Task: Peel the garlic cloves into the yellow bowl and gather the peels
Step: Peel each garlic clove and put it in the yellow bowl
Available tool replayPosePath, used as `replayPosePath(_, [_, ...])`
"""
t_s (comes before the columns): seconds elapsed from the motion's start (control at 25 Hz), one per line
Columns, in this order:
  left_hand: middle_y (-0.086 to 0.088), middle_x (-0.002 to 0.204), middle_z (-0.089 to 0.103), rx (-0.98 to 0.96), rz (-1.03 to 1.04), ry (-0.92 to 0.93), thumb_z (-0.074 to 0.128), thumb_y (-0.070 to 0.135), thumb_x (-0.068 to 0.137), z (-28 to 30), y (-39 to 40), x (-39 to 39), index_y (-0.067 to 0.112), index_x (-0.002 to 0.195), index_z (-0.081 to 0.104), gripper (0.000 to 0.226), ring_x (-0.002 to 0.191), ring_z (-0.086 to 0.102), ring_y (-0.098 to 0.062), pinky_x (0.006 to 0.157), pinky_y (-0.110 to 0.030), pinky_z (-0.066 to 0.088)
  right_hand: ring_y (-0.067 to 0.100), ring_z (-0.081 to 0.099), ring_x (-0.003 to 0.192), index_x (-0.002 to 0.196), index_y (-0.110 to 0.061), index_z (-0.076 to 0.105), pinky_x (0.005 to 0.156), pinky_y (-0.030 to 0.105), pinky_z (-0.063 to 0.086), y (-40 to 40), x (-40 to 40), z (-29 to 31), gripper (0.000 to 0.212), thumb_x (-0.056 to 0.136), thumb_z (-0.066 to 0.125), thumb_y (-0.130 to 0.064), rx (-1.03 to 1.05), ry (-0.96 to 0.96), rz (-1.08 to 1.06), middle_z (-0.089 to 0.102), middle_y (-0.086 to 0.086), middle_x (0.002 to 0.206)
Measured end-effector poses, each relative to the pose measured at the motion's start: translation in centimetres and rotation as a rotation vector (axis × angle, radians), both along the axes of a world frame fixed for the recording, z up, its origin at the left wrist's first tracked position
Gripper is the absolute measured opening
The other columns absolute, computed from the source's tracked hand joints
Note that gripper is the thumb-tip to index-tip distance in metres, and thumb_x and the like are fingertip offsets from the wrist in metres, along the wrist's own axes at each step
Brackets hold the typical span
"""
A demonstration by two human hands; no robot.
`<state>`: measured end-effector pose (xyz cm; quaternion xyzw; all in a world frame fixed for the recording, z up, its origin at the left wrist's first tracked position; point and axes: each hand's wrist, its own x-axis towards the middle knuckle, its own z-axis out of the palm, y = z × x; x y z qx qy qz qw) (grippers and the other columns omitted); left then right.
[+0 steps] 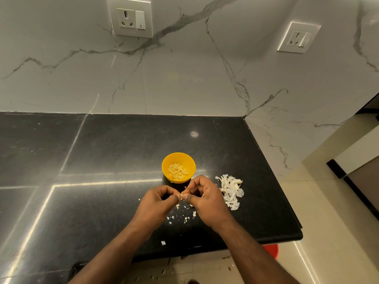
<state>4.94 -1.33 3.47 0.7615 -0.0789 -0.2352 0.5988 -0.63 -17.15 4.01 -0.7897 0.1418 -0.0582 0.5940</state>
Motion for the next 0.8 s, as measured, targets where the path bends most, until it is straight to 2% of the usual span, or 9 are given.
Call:
replayPosePath(0.12, [0.006,0.058,0.061,0.052,-0.032,-0.111,0.069,0.019,0.093,0.0,0.0,-0.3,0.021,0.084,0.070,0.009,0.050,0.047,-0.004,0.051,-0.025,0.039,0.021,0.070,0.080,0.088,-0.012,0.059,0.078,0.037,0.059,0.0,0.2,0.1,0.022,0.082,0.074,0.005,0.130,0.053,-0.031,0.074,0.007,0.081])
replayPosePath(0.28, [0.013,0.070,0.066,0.123,-0.035,-0.309,0.070,0.021,0.091,0.0,-0.2,-1.0,0.030,0.082,0.068,0.012,0.056,0.053,-0.001,0.054,-0.019,0.042,0.016,0.057,0.061,0.088,-0.007,0.055,0.058,0.027,0.046,-0.2,0.4,0.8,0.026,0.081,0.065,0.016,0.440,0.177,-0.067,0.068,0.005,0.069])
replayPosePath(0.44, [0.016,0.078,0.067,0.100,-0.048,-0.395,0.072,0.017,0.089,-0.1,-0.2,-0.9,0.032,0.081,0.068,0.018,0.067,0.058,-0.002,0.059,-0.018,0.046,0.016,0.062,0.062,0.082,-0.011,0.057,0.062,0.027,0.049,-0.8,0.4,1.0,0.027,0.083,0.062,0.016,0.619,0.296,-0.086,0.068,0.006,0.070])
replayPosePath(0.56, [0.016,0.082,0.067,0.109,-0.109,-0.420,0.071,0.018,0.090,0.0,0.1,-0.8,0.031,0.085,0.069,0.014,0.072,0.060,-0.005,0.061,-0.018,0.047,0.018,0.062,0.067,0.081,-0.011,0.058,0.064,0.029,0.049,-1.3,0.3,0.9,0.026,0.083,0.064,0.014,0.618,0.331,-0.041,0.068,0.008,0.076])
replayPosePath(0.64, [0.011,0.074,0.066,0.101,-0.105,-0.338,0.071,0.020,0.090,0.0,0.0,-0.6,0.029,0.082,0.069,0.013,0.062,0.056,-0.005,0.056,-0.019,0.044,0.020,0.060,0.068,0.084,-0.008,0.054,0.064,0.030,0.049,-1.1,0.3,0.7,0.025,0.082,0.067,0.014,0.466,0.232,-0.024,0.069,0.005,0.073])
replayPosePath(0.68, [0.008,0.067,0.064,0.066,-0.074,-0.240,0.070,0.020,0.090,-0.1,-0.2,-0.4,0.027,0.079,0.069,0.013,0.057,0.051,-0.005,0.053,-0.022,0.041,0.021,0.062,0.070,0.085,-0.006,0.053,0.066,0.031,0.052,-0.8,0.3,0.6,0.025,0.082,0.068,0.014,0.350,0.157,-0.032,0.070,0.004,0.072])
replayPosePath(0.8, [0.000,0.062,0.054,-0.171,0.059,0.206,0.060,0.011,0.093,0.2,-0.7,0.0,0.014,0.076,0.067,0.019,0.056,0.042,-0.011,0.053,-0.026,0.031,0.017,0.068,0.078,0.083,-0.001,0.051,0.075,0.029,0.058,0.2,0.5,0.0,0.025,0.080,0.072,0.012,0.141,-0.061,-0.061,0.071,0.005,0.077])
